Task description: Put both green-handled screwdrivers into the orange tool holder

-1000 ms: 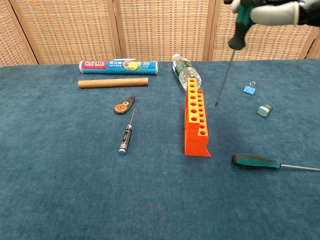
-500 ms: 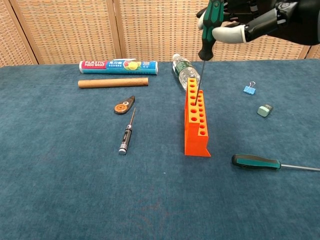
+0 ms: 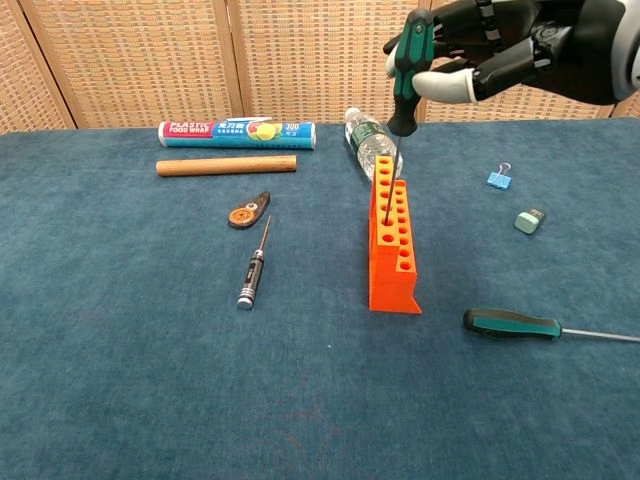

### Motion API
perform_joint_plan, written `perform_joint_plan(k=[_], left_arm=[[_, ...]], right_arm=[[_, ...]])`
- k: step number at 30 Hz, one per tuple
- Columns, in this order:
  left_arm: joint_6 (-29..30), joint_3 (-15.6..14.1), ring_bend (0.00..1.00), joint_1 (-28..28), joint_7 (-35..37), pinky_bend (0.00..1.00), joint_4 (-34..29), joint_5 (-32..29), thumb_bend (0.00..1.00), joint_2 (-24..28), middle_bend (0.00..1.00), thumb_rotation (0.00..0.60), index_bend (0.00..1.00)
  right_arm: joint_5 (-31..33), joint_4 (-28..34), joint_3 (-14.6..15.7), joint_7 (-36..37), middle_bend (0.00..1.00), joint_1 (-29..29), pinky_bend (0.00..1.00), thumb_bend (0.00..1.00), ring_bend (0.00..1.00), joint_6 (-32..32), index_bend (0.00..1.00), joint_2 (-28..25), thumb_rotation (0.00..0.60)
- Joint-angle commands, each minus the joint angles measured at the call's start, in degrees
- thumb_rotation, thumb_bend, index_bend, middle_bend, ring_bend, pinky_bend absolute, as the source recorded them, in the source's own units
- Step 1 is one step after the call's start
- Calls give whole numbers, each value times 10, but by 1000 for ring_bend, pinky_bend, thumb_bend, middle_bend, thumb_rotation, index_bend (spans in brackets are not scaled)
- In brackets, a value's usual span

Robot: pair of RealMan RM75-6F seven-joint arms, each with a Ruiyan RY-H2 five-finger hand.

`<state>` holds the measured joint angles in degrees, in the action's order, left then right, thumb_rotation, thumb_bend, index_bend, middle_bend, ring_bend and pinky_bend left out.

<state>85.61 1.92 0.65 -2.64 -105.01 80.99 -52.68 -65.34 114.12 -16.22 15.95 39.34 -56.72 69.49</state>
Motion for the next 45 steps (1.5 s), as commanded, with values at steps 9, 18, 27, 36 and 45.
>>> perform_joint_plan(k=[9, 18, 27, 36, 45], left_arm=[[-3, 0, 0, 1, 3, 0, 1, -1, 0, 1, 0, 600, 0], [-4, 0, 0, 2, 4, 0, 1, -2, 0, 2, 0, 600, 0], [-3, -1, 0, 1, 4, 0, 0, 1, 0, 2, 0, 600, 0], [-1, -1, 0, 1, 7, 0, 1, 1, 0, 3, 0, 600, 0], [-1, -1, 0, 0, 11, 0, 1, 3, 0, 4, 0, 600, 0]], right_arm=[[7, -9, 2, -18, 98, 2, 0, 526, 0, 2, 608, 14, 600], [1, -10, 4, -23, 98, -2, 0, 527, 0, 3, 608, 15, 600], [-3, -11, 6, -27, 98, -3, 0, 527, 0, 6, 608, 19, 600], [8, -18, 6, -41, 98, 2, 0, 527, 0, 13, 608, 27, 600], [23, -31, 10, -67, 98, 9, 0, 527, 0, 16, 608, 44, 600]])
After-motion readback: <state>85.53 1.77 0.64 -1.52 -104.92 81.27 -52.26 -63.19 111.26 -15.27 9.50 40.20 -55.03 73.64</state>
